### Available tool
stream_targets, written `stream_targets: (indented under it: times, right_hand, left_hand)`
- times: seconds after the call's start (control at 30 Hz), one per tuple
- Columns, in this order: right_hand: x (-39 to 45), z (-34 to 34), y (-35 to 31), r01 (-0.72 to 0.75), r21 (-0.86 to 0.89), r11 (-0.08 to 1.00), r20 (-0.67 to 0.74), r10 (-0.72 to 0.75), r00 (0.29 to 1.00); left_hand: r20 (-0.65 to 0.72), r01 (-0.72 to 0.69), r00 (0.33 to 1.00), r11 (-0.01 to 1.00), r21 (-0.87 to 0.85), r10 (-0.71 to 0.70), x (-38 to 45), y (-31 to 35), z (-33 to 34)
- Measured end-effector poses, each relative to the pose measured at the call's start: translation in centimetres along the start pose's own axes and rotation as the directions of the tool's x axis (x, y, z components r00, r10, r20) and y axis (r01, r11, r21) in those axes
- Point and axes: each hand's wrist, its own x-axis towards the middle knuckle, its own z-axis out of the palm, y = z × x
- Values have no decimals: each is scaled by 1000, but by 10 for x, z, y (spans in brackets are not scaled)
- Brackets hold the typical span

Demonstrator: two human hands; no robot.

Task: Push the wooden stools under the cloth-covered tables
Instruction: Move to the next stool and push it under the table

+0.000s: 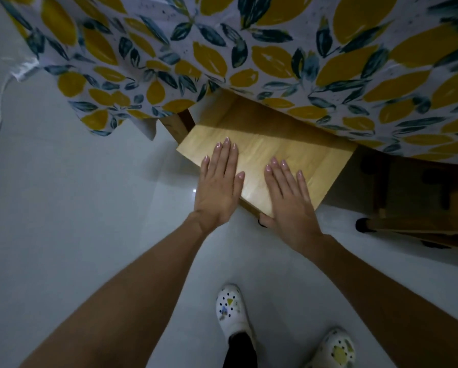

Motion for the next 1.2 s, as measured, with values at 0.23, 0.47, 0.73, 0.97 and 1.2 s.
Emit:
stream_targets:
  times: [0.23, 0.47, 0.73, 0.97, 1.2]
  right_hand:
    - [-25, -16, 46, 301, 2, 954, 212, -294, 932]
    - [-52, -15, 13, -110, 32, 993, 52, 109, 993]
    - [-55, 8, -1, -260, -30, 965, 37, 261, 965]
    - [-32, 7, -2, -275, -28, 961, 9, 276, 961]
    - [7, 6, 7, -266, -52, 962, 1, 267, 964]
  left_hand:
    - [-62, 283, 957, 959, -12, -283, -59, 51, 22]
    - [-22, 226, 974, 969, 99, -225, -76, 11, 3]
    - [57, 125, 989, 981, 148, -135, -66, -18, 1]
    - [42, 85, 995, 984, 159, -93, -42, -33, -4]
    - [29, 69, 997, 986, 153, -74, -5, -41, -11]
